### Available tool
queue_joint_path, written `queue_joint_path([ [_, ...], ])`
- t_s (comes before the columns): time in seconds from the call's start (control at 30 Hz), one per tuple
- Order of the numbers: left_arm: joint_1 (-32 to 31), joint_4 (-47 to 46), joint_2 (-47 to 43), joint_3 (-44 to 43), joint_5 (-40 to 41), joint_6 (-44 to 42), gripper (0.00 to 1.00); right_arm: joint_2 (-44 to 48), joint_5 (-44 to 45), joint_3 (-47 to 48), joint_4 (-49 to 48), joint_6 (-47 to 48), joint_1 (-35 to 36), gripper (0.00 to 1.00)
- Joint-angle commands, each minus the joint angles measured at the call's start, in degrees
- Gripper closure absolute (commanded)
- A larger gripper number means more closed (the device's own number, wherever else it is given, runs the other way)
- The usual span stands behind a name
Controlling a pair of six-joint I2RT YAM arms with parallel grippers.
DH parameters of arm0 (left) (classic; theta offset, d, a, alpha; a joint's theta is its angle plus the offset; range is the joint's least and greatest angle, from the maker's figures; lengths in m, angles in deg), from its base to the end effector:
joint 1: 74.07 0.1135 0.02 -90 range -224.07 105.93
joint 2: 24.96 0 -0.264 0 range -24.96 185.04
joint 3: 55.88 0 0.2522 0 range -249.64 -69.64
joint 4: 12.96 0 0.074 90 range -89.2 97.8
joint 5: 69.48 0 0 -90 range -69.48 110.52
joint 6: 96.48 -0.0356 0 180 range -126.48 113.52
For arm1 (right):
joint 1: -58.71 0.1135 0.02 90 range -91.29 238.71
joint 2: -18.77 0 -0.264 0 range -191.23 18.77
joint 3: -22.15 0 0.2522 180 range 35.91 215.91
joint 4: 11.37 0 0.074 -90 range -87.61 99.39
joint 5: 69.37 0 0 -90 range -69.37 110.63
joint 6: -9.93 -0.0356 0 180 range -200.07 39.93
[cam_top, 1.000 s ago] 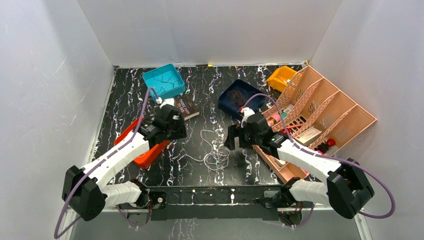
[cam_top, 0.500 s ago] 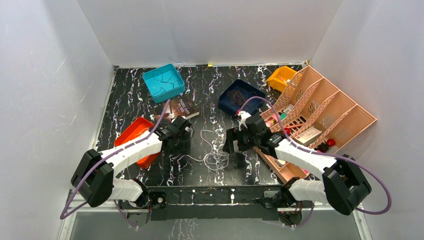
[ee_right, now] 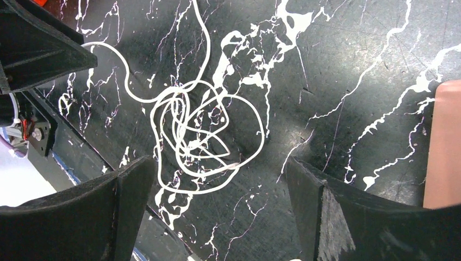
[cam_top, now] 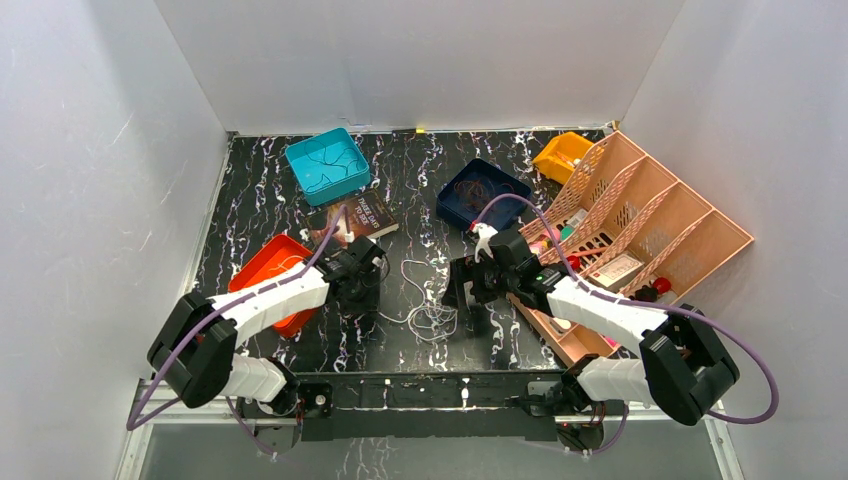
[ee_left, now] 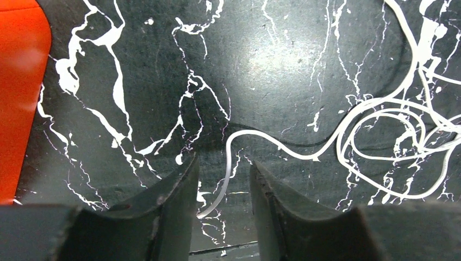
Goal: Untangle the cables
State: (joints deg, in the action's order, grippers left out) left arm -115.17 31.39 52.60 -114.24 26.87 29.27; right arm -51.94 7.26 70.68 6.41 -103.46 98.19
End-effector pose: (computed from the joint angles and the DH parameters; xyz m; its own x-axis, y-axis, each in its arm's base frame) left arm 0.1910 -0.1614 0.1904 -0.9076 0.0212 -0.4193 0.1059 0.9780 -0.1799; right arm 0.1874 0.1650 0.1977 -0.7549 -0.1214 -0.6445 -0.4965 0.7479 0.4406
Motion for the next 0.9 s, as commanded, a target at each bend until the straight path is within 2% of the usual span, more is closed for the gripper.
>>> queue_joint_path([
  [0.0,-0.3,-0.2,0.4,0.1,-1.5,-1.1,0.66,0.0,-1.5,0.1,-3.2,-0.2,0.0,0.02],
  [0.13,-0.3,0.2,0.6,-0.2,-0.9,-1.4,0.85,0.0,-1.7,0.1,-3.4,-0.2,-0.1,0.02],
  [0.27,-0.2,1.2,-0.3,-1.1,1.2,-1.1,1.00,0.3,-1.7,0.0,-4.0,0.0,-0.1,0.02],
  [0.6,-0.3,5.5,-5.9,-7.4,3.1,-3.2,1.00,3.2,-2.5,-0.4,-9.5,-0.2,0.0,0.02],
  [0.7,-0.2,4.5,-9.4,-9.5,2.1,-6.0,1.00,5.9,-7.3,-2.1,-16.2,3.4,0.1,0.02],
  [0.87,-0.2,2.7,-15.2,-12.9,2.3,-10.5,1.00,10.7,-6.3,-8.3,-32.6,9.3,0.2,0.02],
])
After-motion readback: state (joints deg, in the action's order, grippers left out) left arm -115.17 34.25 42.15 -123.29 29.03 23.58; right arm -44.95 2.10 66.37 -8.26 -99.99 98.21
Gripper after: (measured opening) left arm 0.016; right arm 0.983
